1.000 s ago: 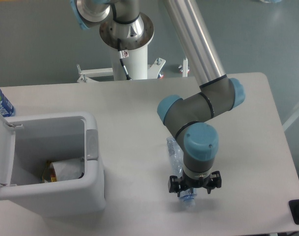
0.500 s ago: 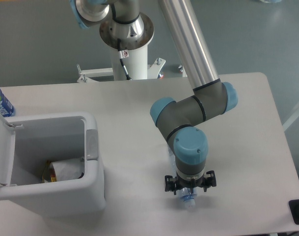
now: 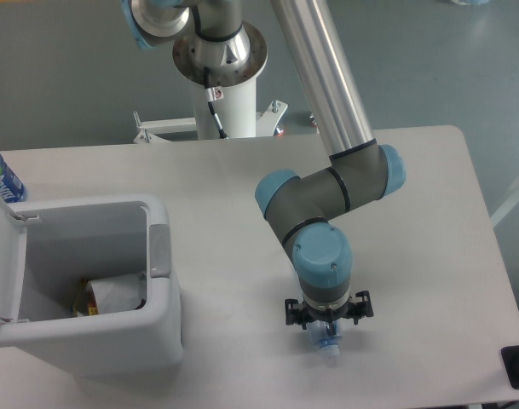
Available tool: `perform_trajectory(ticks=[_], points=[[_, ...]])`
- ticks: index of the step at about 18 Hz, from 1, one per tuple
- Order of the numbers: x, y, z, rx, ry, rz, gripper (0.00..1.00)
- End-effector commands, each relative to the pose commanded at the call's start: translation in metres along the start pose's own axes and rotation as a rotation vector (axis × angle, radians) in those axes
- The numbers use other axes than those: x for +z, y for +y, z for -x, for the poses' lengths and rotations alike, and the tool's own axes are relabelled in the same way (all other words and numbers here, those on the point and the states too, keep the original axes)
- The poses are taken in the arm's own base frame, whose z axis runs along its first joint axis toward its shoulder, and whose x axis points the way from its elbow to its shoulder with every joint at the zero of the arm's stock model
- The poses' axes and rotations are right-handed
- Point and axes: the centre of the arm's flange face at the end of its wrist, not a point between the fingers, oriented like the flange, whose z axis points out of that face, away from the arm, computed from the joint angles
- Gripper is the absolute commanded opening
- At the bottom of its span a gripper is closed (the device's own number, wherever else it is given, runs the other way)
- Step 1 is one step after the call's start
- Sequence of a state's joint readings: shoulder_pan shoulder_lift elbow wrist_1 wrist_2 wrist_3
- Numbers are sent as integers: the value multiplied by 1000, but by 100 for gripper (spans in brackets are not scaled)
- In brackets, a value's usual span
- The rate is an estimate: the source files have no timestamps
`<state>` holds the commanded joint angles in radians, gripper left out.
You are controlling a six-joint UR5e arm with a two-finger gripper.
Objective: Place the trash in the trash can
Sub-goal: 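Lower the gripper around the bottle's capped end and close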
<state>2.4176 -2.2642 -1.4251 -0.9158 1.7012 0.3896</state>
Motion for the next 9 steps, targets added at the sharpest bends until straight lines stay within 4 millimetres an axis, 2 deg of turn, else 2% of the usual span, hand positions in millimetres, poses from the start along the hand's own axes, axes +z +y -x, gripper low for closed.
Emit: perform_trajectory(ticks=[4,7,9], points=[[1,0,-10,14,-6,7,97],[1,1,-15,16,-6,9,83],[1,2,-17,20,-3,11,78]])
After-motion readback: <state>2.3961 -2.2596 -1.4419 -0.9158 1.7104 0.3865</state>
